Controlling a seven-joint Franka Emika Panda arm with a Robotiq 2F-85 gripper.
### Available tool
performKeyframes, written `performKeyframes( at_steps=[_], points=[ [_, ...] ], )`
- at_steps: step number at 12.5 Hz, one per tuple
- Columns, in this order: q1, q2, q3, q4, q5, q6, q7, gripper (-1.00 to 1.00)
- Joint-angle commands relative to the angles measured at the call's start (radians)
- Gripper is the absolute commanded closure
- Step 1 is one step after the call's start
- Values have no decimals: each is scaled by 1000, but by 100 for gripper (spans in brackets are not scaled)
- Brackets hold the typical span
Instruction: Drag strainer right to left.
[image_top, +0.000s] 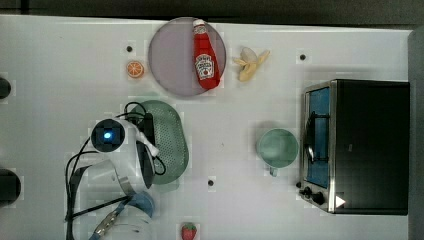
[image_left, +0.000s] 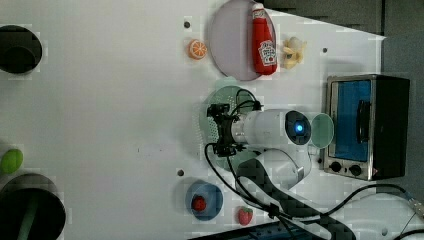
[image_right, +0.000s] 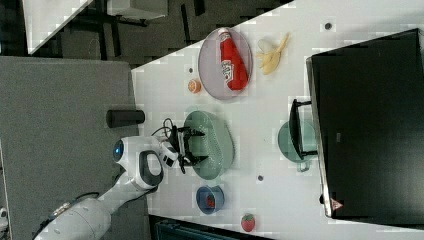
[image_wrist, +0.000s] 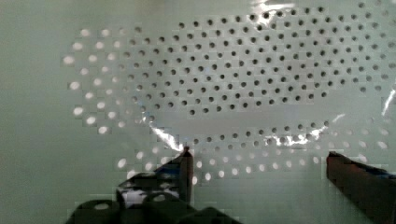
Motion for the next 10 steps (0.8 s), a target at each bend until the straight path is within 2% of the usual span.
performKeyframes(
  at_steps=[1, 10],
  points=[
    [68, 26, -1, 56, 19, -14, 122, -100],
    [174, 114, -2, 206, 19, -49, 241, -100]
  ],
)
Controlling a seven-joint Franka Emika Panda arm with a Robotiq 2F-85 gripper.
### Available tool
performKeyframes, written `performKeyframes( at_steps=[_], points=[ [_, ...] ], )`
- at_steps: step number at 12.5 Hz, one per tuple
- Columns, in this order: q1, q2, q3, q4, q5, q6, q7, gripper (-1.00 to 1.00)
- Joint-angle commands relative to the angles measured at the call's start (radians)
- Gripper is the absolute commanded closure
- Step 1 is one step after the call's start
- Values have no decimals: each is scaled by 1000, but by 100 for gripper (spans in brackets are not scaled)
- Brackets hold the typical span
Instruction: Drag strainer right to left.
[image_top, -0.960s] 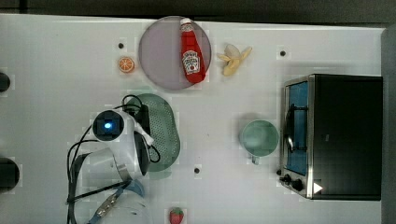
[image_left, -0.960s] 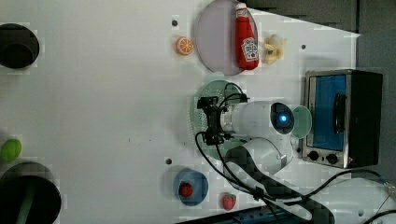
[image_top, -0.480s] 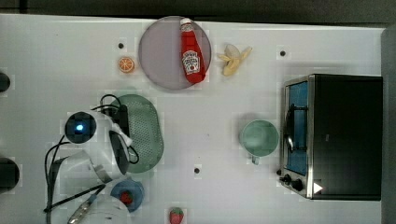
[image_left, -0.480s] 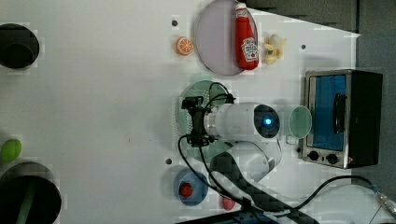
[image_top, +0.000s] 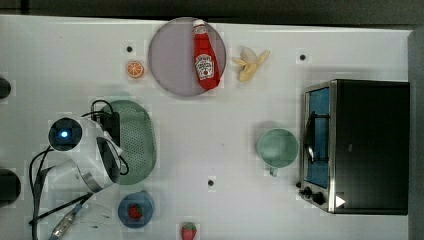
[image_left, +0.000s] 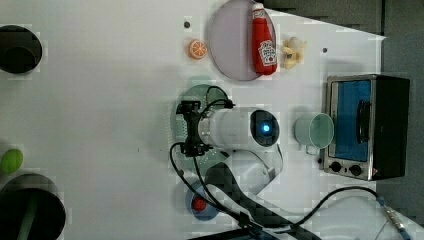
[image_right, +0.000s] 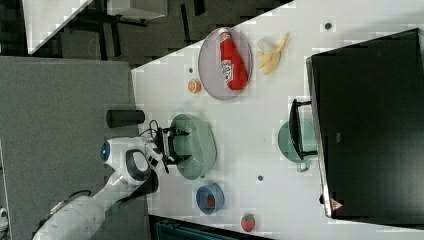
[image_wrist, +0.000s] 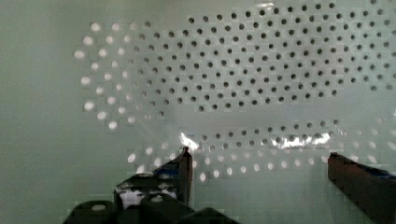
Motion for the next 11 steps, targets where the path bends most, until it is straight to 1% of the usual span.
performKeyframes(
  at_steps=[1, 6, 11],
  points=[
    [41, 24, 6, 50, -1, -32, 87, -100],
    [81, 72, 6, 130, 0, -40, 121, -100],
    [114, 89, 7, 164, 0, -51, 130, -100]
  ],
)
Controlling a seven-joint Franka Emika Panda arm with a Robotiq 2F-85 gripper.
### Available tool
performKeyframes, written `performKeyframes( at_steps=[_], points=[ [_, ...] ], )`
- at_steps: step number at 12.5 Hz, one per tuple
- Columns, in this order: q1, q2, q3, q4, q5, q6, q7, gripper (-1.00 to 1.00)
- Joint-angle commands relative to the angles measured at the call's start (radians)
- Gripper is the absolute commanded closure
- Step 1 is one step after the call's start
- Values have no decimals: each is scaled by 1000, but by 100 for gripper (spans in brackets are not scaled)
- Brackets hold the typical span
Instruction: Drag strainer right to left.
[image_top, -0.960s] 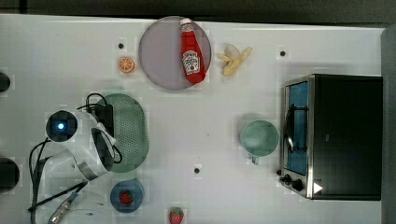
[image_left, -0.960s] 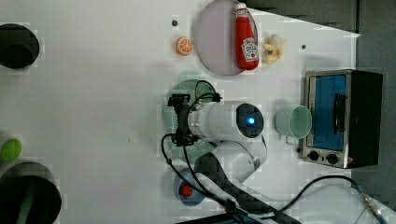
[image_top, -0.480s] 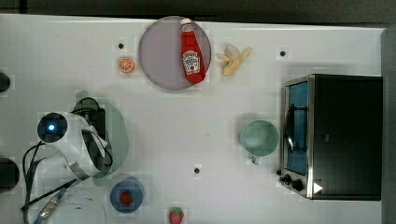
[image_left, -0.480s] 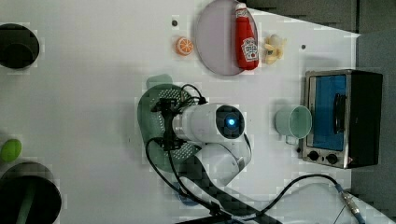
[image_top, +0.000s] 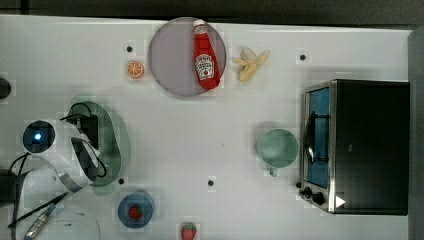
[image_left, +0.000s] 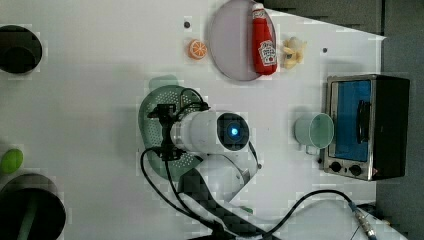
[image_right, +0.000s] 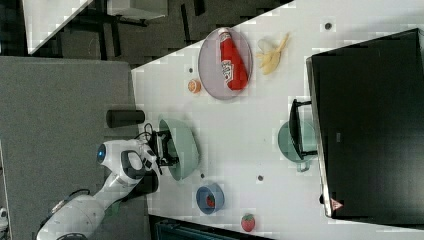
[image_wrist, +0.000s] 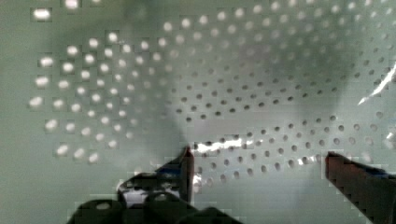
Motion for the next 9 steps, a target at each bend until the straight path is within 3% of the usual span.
performKeyframes(
  at_steps=[1, 6, 9],
  points=[
    [17, 3, 15, 37, -12, -9, 49, -100],
    [22, 6, 13, 64, -13, -14, 108, -100],
    [21, -63, -18, 57, -38, -108, -18, -100]
  ],
)
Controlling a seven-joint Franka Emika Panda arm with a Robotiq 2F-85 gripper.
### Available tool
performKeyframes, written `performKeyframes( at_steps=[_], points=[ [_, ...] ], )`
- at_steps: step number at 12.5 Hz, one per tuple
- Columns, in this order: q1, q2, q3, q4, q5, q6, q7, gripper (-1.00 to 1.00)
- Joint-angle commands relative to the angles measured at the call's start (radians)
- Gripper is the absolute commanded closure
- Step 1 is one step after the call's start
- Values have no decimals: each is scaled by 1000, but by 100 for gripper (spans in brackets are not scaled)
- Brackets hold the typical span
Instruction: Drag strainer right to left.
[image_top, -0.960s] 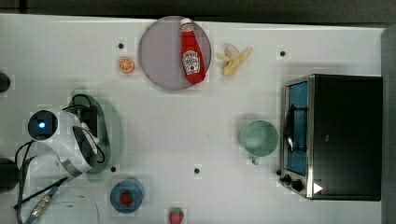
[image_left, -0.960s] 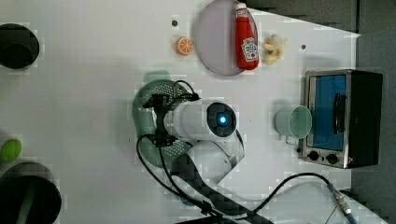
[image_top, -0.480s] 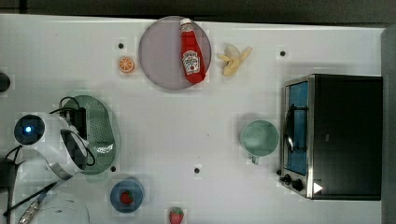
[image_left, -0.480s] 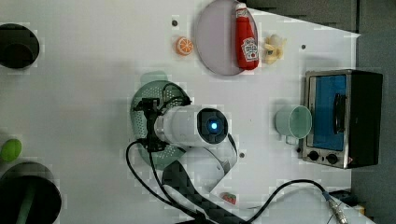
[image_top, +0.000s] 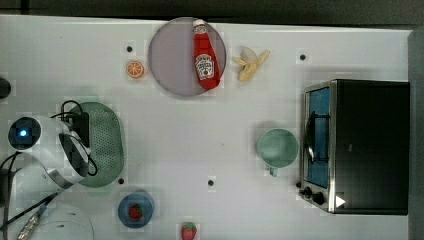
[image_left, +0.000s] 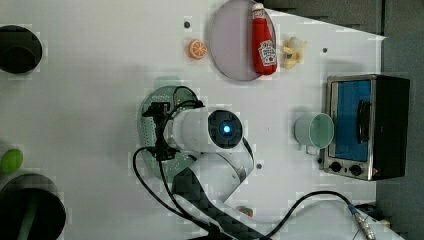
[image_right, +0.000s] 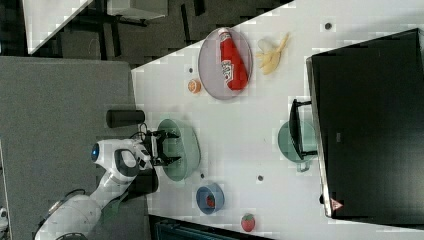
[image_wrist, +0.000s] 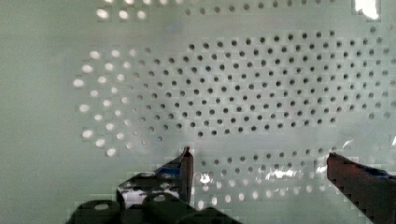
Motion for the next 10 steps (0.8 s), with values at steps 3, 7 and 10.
performKeyframes(
  at_steps=[3, 7, 10],
  points=[
    [6, -225, -82, -10, 1, -199, -323, -100],
    [-1, -462, -212, -13, 1, -392, -637, -100],
    [-8, -629, -344, -9, -12, -526, -795, -100]
  ],
)
